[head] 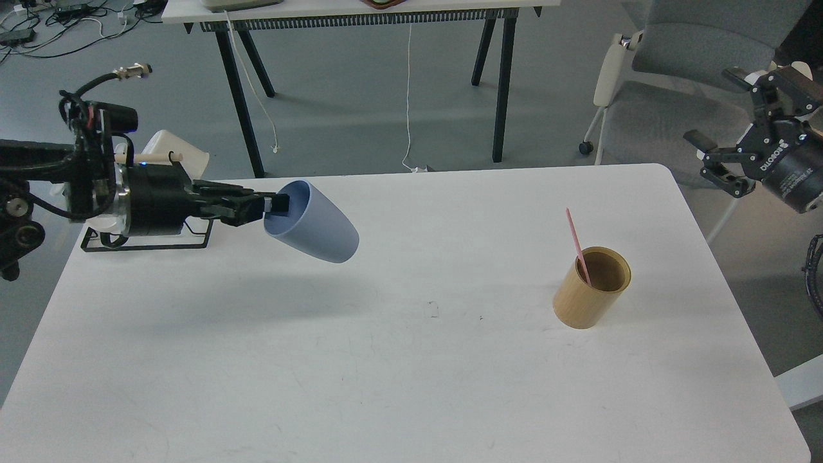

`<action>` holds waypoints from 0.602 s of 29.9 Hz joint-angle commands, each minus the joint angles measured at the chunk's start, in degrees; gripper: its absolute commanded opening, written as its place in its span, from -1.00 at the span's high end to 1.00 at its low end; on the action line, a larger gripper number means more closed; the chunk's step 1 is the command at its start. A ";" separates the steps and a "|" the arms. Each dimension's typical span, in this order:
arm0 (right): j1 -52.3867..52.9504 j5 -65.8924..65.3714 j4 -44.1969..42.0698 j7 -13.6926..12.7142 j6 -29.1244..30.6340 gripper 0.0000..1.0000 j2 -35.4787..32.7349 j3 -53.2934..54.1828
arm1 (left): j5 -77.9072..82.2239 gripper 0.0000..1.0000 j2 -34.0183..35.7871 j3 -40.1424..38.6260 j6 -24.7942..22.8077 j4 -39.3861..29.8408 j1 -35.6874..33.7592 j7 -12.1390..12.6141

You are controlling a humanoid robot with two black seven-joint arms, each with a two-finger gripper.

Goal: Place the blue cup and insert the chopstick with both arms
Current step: 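Carry the blue cup toward the table center and set it down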

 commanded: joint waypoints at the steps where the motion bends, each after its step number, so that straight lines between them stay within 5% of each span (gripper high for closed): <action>1: -0.27 1.37 -2.21 0.00 -0.01 -0.96 -0.32 0.43 | 5.65 1.00 -7.32 3.05 0.01 3.15 -3.56 -0.01; 11: -1.06 5.51 -6.52 0.00 -0.01 -0.96 -2.07 0.34 | 16.10 1.00 -27.89 11.50 0.01 20.29 -9.29 -0.01; 18: -1.94 5.60 -6.52 0.00 -0.01 -0.96 -2.34 0.34 | 25.07 1.00 -34.93 11.50 0.01 24.16 -9.20 -0.01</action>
